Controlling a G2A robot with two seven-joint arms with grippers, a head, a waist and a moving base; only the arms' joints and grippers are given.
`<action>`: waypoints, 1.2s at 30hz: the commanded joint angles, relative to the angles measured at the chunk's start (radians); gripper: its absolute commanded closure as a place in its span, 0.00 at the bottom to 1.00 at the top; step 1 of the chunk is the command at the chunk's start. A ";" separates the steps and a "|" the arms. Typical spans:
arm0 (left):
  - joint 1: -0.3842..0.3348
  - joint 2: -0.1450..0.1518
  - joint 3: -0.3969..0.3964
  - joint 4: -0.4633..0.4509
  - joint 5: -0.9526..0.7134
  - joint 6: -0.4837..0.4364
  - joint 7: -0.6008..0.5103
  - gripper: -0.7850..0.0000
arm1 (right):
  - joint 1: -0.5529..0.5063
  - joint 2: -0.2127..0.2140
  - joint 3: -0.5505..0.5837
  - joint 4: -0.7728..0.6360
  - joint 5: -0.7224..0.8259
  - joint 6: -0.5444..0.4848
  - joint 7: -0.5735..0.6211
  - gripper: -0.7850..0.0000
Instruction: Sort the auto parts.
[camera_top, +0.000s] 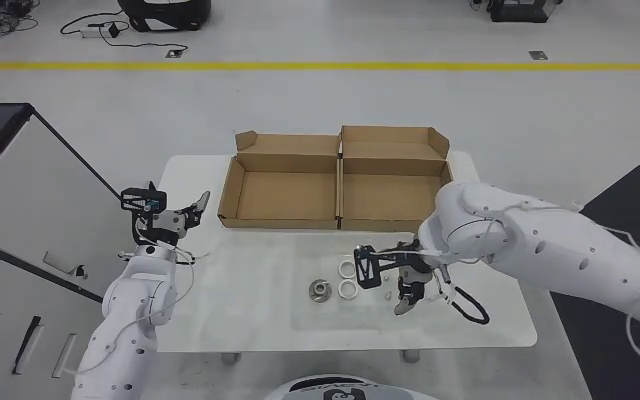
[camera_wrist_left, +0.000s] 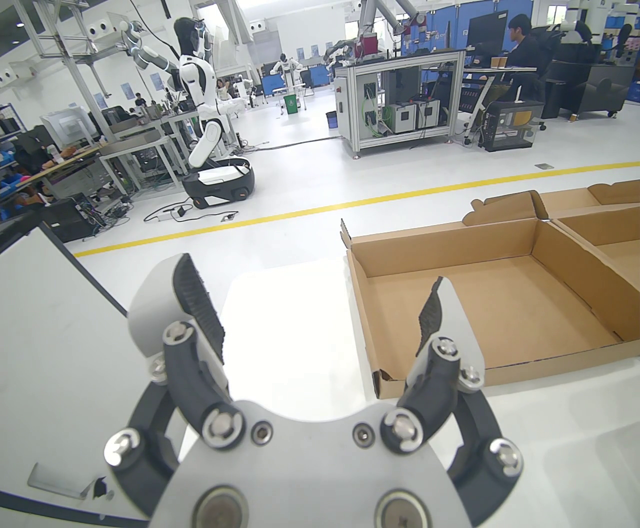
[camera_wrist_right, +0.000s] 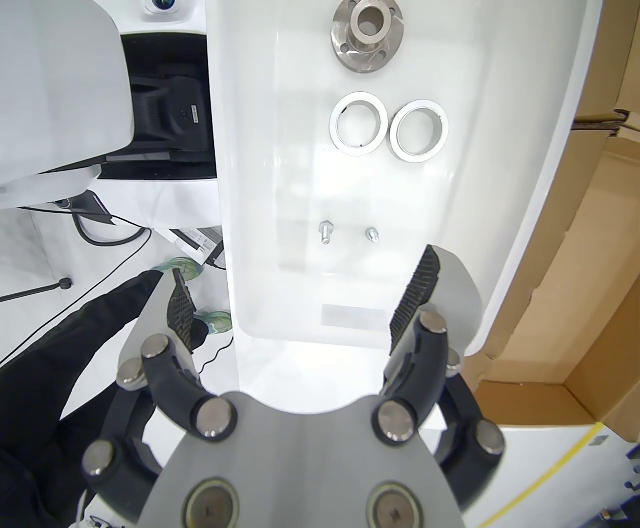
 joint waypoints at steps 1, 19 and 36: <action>0.000 0.000 0.000 0.000 0.000 0.000 0.000 0.00 | -0.008 0.000 0.000 0.006 -0.009 -0.002 -0.002 0.00; 0.000 0.000 0.000 0.000 0.000 0.000 0.000 0.00 | -0.032 -0.039 0.000 0.080 -0.037 -0.012 -0.012 0.13; 0.000 0.000 0.000 0.000 0.000 0.000 0.000 0.00 | -0.093 -0.049 0.000 0.118 -0.086 -0.015 -0.015 0.21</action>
